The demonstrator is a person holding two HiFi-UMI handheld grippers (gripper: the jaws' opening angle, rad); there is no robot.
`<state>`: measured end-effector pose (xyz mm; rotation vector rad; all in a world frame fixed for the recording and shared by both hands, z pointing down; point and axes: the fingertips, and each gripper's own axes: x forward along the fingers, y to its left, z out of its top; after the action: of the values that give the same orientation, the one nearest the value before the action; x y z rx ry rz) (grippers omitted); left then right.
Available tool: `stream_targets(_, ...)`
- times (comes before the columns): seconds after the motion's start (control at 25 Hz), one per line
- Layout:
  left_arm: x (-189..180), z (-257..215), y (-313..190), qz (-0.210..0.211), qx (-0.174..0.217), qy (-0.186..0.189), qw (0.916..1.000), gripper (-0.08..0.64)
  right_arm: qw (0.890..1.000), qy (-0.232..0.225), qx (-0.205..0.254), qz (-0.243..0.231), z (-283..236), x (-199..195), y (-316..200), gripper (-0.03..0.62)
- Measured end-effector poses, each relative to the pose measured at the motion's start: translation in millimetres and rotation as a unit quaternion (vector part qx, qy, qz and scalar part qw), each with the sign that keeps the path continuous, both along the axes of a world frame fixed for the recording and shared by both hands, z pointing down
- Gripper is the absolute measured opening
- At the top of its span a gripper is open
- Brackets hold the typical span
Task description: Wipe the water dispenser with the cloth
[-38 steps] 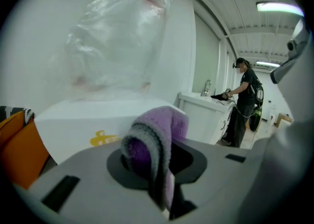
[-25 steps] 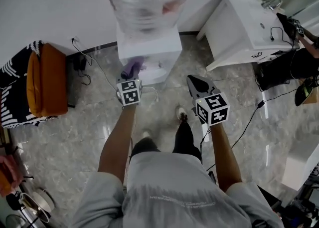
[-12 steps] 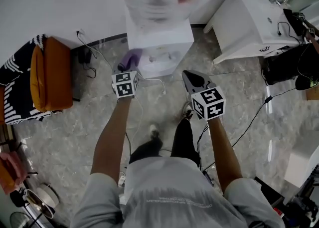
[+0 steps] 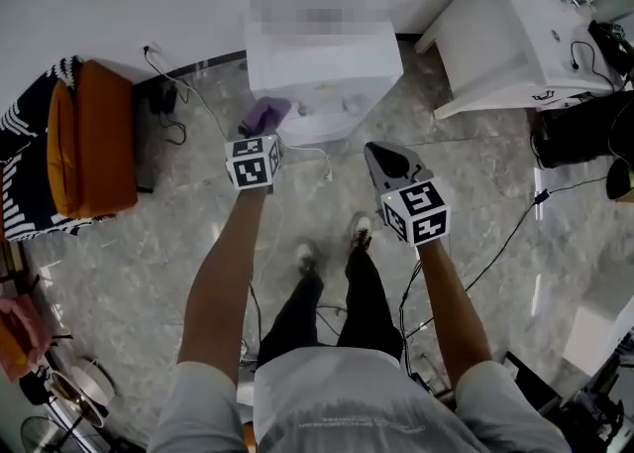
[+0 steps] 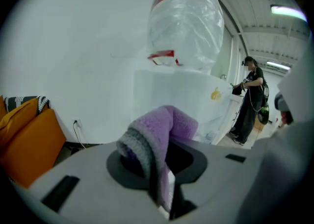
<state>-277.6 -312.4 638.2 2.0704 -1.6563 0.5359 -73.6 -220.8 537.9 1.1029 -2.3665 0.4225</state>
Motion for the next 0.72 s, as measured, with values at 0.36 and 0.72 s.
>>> stream_targets(0.36,-5.4,73.8,0.6,-0.032,-0.07,0.011,0.997,0.08,0.999,-0.017,-0.027,0.029,31.6,21.1,1.6,0.014)
stream_targets(0.72,-14.4,136.6,12.2,-0.04,-0.123,0.004,0.9916,0.08,0.997,0.004,-0.047,0.062,61.9,44.8,6.7,0.014)
